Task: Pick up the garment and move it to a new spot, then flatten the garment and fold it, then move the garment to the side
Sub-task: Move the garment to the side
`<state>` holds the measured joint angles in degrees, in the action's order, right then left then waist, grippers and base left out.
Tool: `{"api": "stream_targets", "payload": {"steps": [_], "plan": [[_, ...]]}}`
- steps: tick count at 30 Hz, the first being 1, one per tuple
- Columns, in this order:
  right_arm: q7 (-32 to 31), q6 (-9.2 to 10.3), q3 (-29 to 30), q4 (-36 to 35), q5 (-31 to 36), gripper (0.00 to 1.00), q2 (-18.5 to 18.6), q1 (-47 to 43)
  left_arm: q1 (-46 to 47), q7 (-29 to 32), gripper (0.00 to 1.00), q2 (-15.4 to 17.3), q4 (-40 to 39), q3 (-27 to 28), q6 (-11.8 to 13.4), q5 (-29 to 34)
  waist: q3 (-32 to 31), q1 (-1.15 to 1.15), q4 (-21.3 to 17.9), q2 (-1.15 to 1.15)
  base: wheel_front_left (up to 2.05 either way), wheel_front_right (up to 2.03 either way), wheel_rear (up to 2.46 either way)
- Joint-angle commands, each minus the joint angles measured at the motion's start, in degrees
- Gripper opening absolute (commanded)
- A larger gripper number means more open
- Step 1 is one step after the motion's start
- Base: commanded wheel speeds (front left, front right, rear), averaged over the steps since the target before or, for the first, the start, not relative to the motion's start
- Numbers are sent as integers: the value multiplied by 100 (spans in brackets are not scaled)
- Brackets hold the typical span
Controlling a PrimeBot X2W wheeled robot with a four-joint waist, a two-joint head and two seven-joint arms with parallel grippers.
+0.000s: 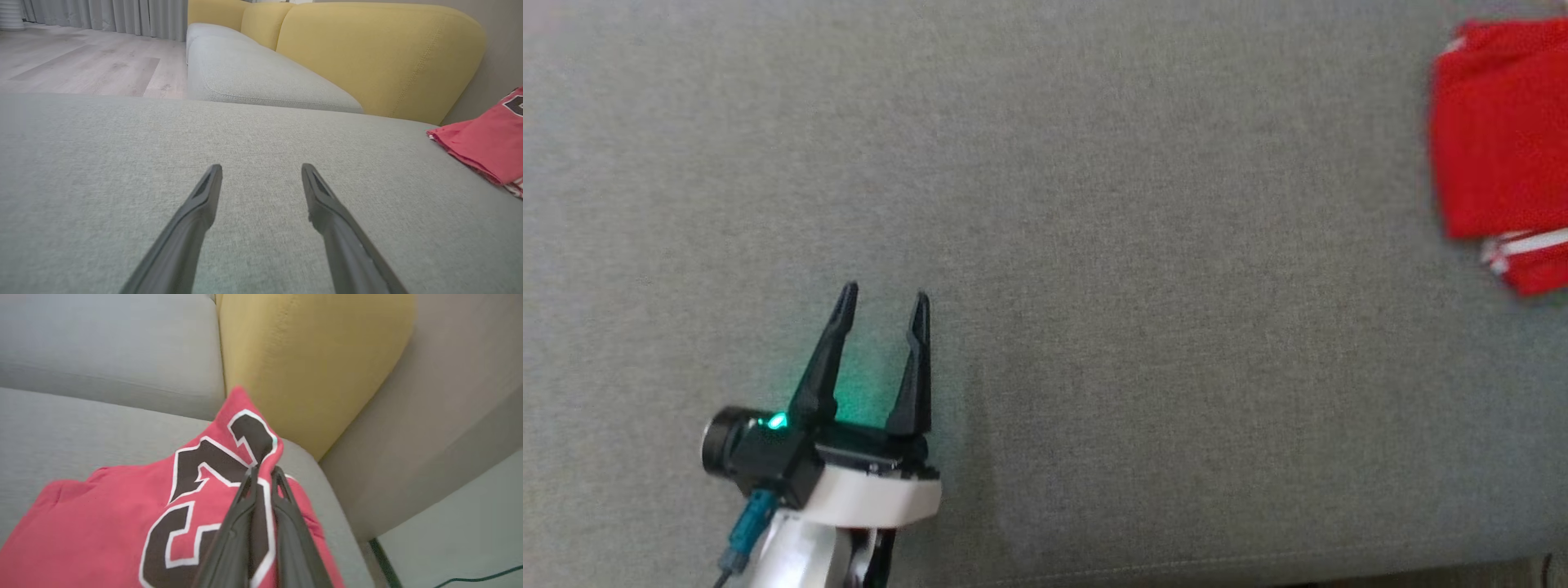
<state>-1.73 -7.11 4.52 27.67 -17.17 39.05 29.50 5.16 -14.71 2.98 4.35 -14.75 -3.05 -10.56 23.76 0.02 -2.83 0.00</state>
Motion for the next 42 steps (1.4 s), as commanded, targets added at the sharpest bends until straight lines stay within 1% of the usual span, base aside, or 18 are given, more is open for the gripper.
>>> {"api": "stream_targets", "payload": {"steps": [1,3,5,6,7,10,12,15,18,21,24,26,28,31,34,35,39,42], "plan": [[-31,-37,69,-132,84,0,406,32,101,-29,100,-10,-203,154,-5,43,228,-2,-106,0,0,0,0],[-46,-37,214,-102,145,0,629,104,173,-29,100,-11,-226,176,-22,86,302,-2,-148,0,0,0,0],[-4,-37,312,-79,219,0,765,196,229,-29,100,-11,-239,203,-44,127,345,-2,-191,0,0,0,0],[25,-37,357,-60,254,9,794,242,252,-29,100,-11,-237,216,-54,139,351,-2,-202,0,0,0,0],[54,-37,408,-37,283,100,794,295,277,-29,100,-11,-236,228,-68,148,352,-2,-215,0,0,0,0],[166,-37,469,-2,448,100,691,395,323,-29,100,-11,-222,253,-91,165,278,-2,-241,0,0,0,0],[203,-37,459,11,558,100,553,370,330,-29,100,-11,-225,272,-73,154,156,-2,-236,0,0,0,0],[254,-37,375,-51,636,100,173,191,266,-29,100,-11,-241,331,37,116,-151,-2,-226,0,0,0,0],[211,-37,322,-172,457,100,-390,-212,142,-29,100,-11,-233,340,147,22,-537,-2,-150,0,0,0,0],[304,-37,162,-484,369,100,-951,-842,-28,-29,100,-11,-197,309,274,-109,-1004,-2,-23,0,0,0,0],[443,-37,-35,-784,385,100,-1665,-1646,-270,-29,100,-11,-116,215,385,-167,-1544,-2,155,0,0,0,0],[651,-37,-207,-934,414,100,-2131,-2140,-462,-29,100,-11,-54,167,419,-222,-1892,-2,264,0,0,0,0],[991,-37,-470,-990,526,100,-2452,-2569,-654,-29,100,-11,0,164,469,-262,-2236,-2,359,0,0,0,0],[1480,-37,-739,-1122,616,100,-2950,-3053,-887,-29,100,-11,15,180,519,-270,-2566,-2,493,0,0,0,0],[1661,-37,-721,-1230,652,100,-3139,-3268,-1047,-29,100,-11,5,196,490,-138,-2772,-2,608,0,0,0,0],[1661,-37,-721,-1230,652,100,-3139,-3268,-1047,-29,100,-11,5,196,490,-138,-2772,-2,608,0,0,0,0],[1670,-37,-396,-2062,929,100,-3427,-3602,-1216,-29,100,-11,24,262,429,-62,-2965,-2,719,0,0,0,0],[1671,-37,-295,-2339,1102,100,-3531,-3902,-1321,-29,100,-11,39,321,413,-16,-3083,-2,763,0,0,0,0]]}}
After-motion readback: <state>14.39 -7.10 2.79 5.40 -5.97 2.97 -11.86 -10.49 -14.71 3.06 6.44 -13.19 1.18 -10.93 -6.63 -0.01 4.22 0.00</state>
